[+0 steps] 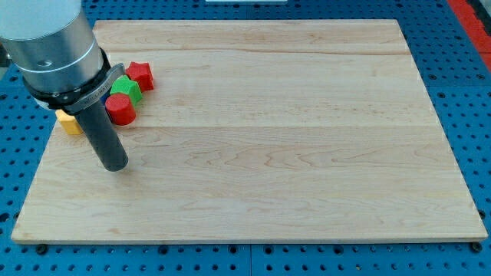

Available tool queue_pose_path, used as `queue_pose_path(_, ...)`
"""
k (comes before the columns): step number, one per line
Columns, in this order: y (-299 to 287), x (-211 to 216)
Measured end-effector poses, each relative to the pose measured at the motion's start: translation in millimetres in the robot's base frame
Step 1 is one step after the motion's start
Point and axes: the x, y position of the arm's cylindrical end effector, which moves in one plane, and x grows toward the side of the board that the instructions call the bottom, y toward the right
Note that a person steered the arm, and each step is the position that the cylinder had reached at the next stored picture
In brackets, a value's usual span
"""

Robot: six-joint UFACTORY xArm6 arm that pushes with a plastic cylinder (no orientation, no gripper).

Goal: Push the green circle to the top left of red star

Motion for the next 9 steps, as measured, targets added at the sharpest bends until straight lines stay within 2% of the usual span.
queue_pose_path(1, 0.6, 0.0)
queue_pose_path(2, 3.2, 23.2)
queue_pose_path(3, -24.9, 64.4)
queue_pose_path(4, -105.0, 56.7)
queue_pose_path(5, -122.8, 27.7)
queue_pose_path(7, -122.8, -122.8)
queue_pose_path(9, -77.3, -163.3)
